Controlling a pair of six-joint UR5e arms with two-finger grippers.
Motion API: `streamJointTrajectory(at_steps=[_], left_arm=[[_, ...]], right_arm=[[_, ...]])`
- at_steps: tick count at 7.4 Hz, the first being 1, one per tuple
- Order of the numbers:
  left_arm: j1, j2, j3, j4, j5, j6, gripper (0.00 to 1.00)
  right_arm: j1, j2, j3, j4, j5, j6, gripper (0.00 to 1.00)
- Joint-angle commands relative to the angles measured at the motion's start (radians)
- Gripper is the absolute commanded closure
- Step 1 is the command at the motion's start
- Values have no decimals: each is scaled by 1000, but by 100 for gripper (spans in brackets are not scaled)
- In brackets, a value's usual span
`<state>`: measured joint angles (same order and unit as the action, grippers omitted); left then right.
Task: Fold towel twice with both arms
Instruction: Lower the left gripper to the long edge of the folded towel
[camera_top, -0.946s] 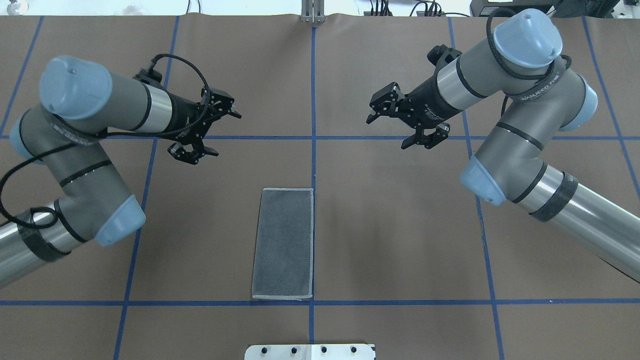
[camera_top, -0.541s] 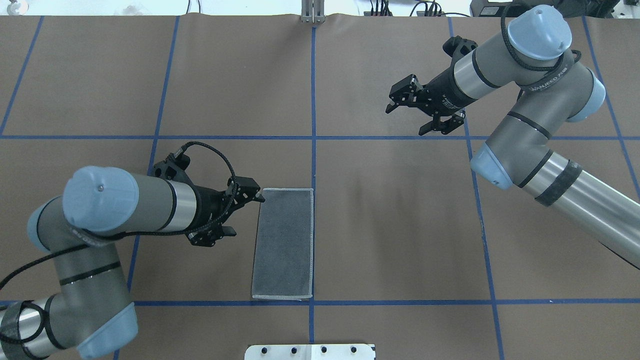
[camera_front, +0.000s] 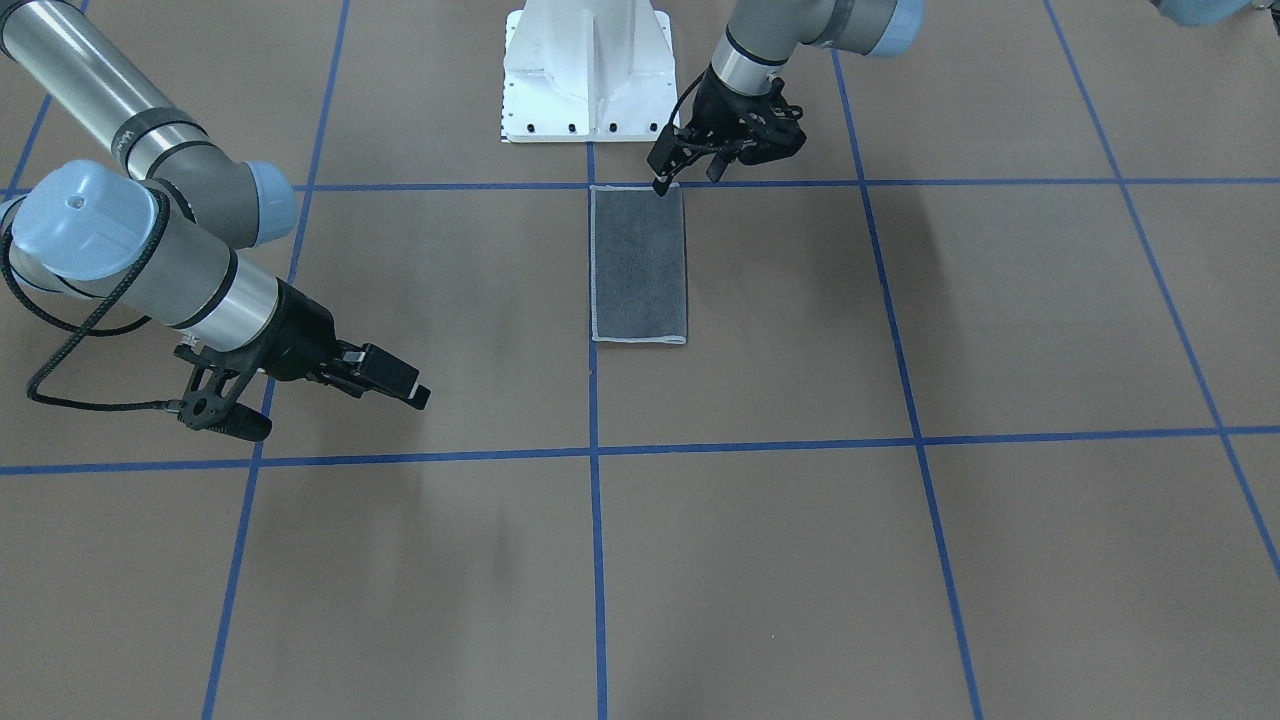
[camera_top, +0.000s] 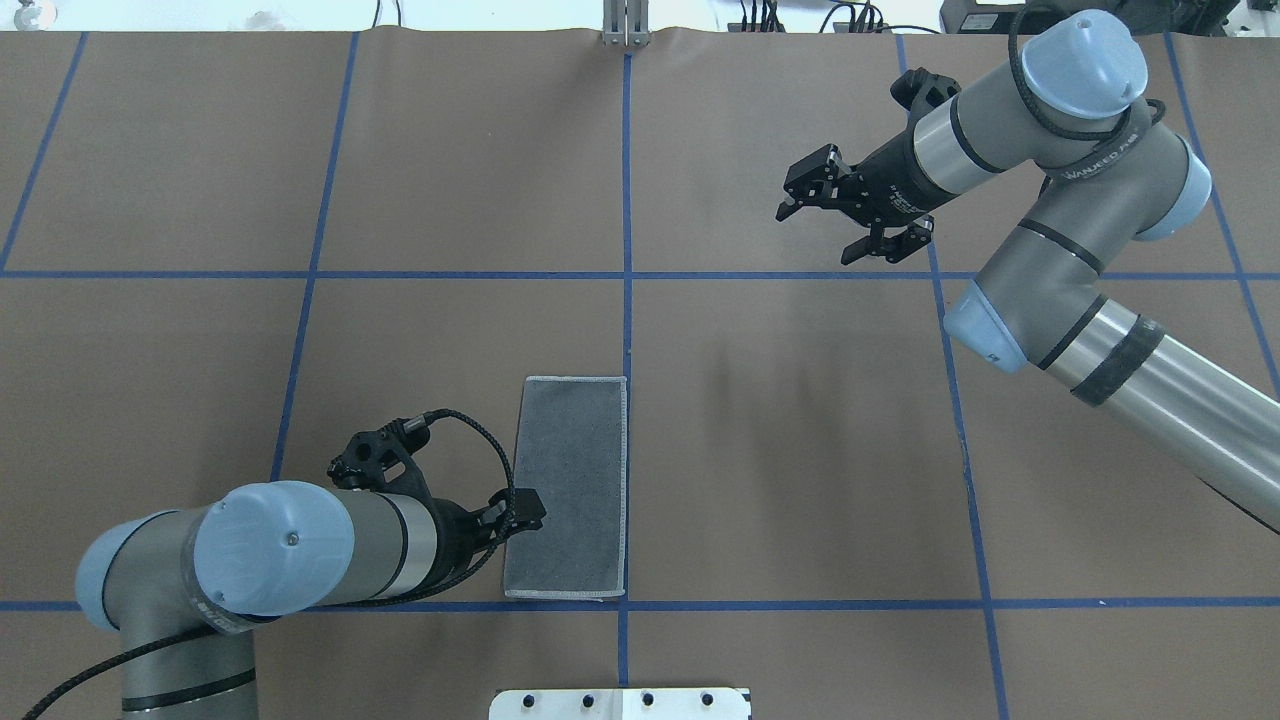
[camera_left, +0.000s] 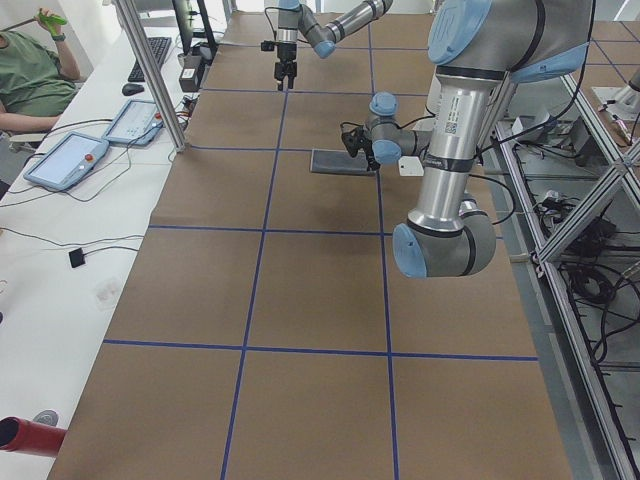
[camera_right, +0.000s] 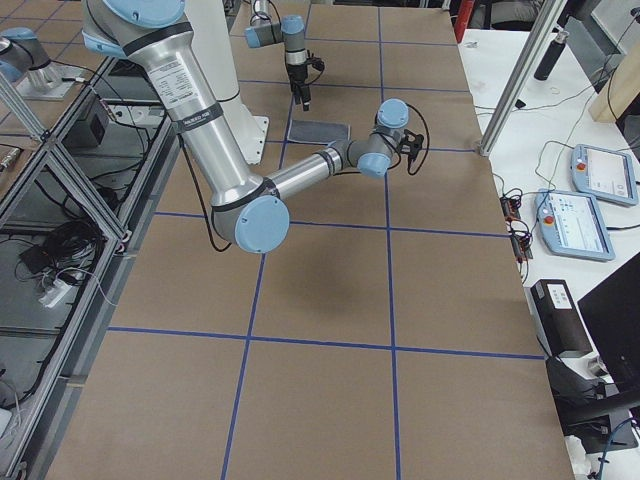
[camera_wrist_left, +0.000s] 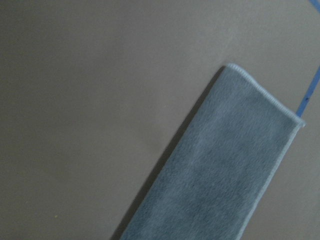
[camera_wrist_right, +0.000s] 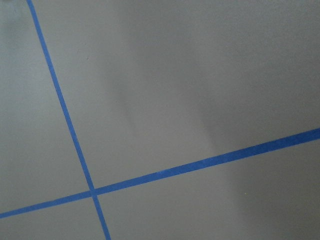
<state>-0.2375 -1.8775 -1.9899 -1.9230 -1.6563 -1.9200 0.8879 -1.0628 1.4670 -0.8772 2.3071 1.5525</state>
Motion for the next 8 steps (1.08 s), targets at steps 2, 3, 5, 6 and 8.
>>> streamJointTrajectory(at_steps=[2,3,5,6,8], left_arm=[[21,-44,54,4,4,-4,0],[21,-55,62,-14,9,-5,0],[21,-10,88,-170,9,-5,0],[20,47,89,-267,9,-5,0],[21,67,91,-301,10,-5,0]], right_arm=[[0,1,1,1,0,0,1],[0,1,1,1,0,0,1],[0,3,1,1,0,0,1],[0,1,1,1,0,0,1],[-1,1,0,1,0,0,1]])
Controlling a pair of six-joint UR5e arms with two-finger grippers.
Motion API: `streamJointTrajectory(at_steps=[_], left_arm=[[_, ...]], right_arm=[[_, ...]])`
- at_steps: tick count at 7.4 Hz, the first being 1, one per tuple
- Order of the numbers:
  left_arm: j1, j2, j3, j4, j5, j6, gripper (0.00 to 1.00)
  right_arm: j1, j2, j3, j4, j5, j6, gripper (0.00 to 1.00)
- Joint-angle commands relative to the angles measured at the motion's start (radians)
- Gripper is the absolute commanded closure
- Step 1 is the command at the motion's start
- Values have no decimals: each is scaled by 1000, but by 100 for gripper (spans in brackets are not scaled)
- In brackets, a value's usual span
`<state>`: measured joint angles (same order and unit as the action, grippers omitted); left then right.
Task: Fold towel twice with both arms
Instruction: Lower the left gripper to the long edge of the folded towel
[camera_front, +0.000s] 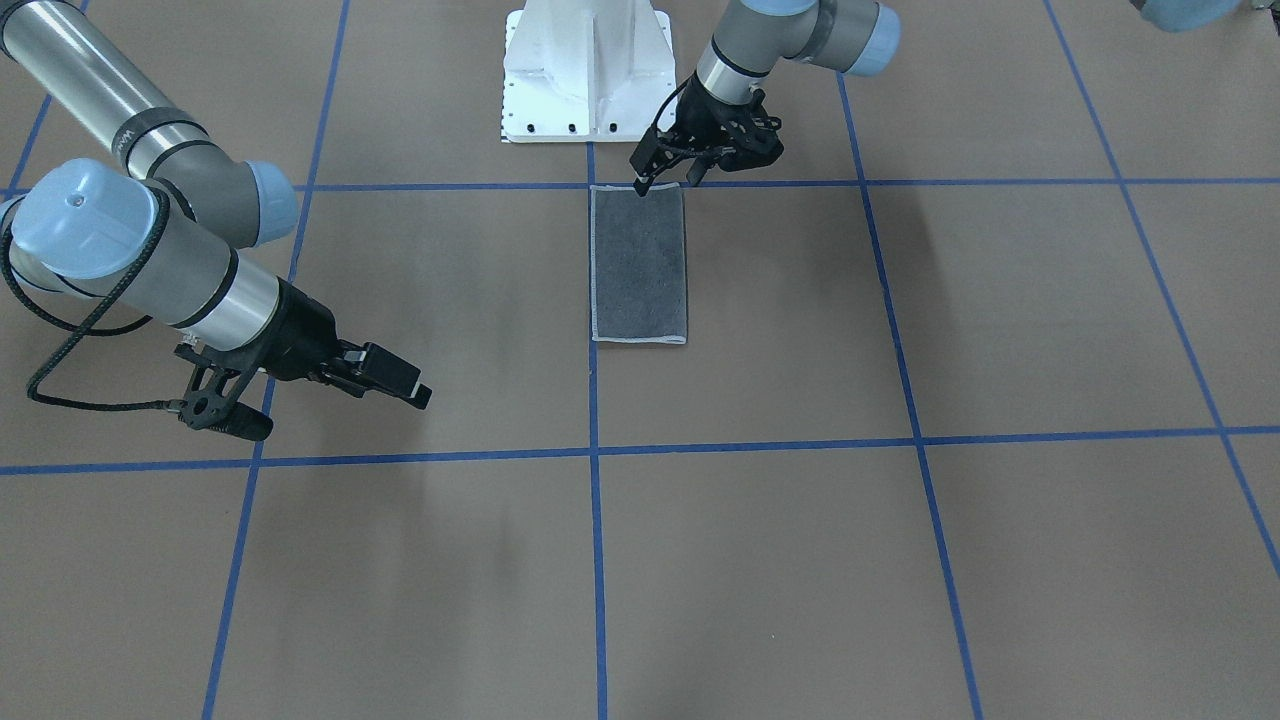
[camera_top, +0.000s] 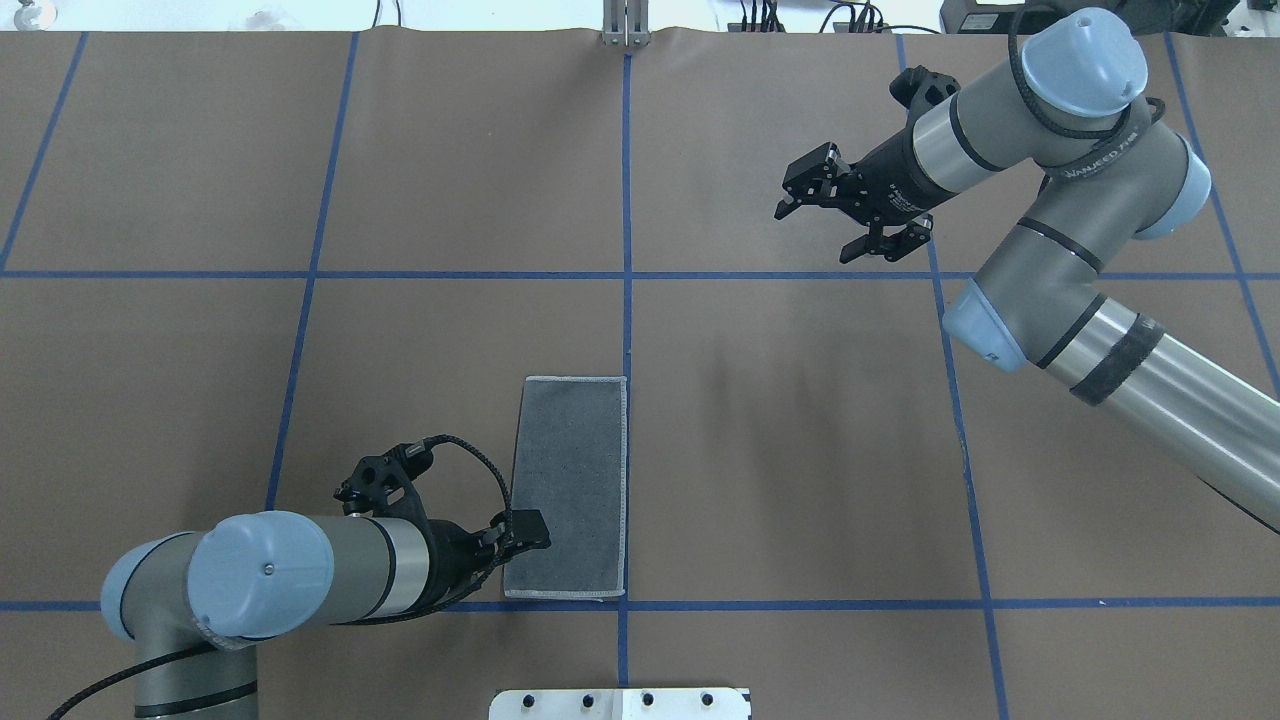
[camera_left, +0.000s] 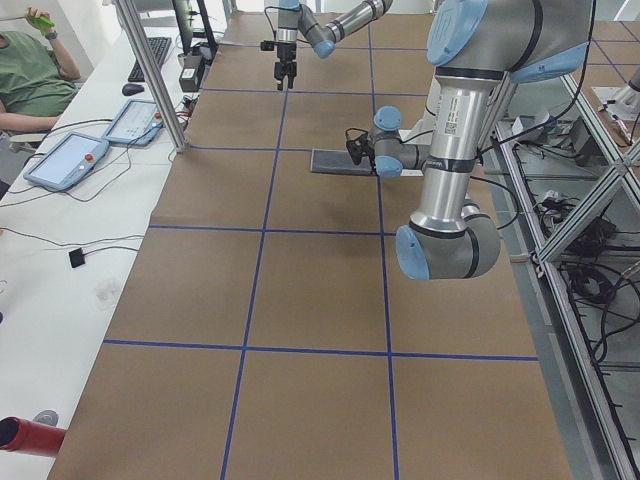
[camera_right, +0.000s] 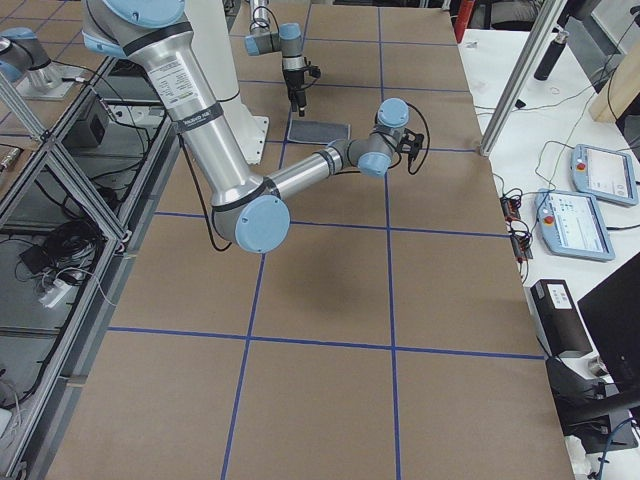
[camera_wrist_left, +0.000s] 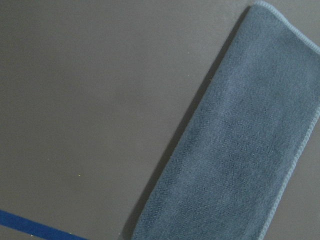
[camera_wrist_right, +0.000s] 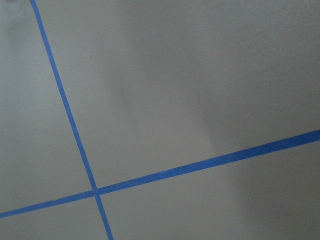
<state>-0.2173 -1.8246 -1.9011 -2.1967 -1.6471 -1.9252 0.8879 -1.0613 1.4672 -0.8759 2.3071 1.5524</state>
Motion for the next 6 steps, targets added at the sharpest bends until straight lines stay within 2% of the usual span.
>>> streamJointTrajectory(at_steps=[1,3,6], left_arm=[[3,7,4,-26,3,-1,0],[6,-11,37,-26,3,-2,1],[6,-27,60,-26,3,-2,17]], right_arm=[[0,1,-1,0,0,0,1],[-1,1,1,0,2,0,1],[-1,1,-1,0,2,2,1]])
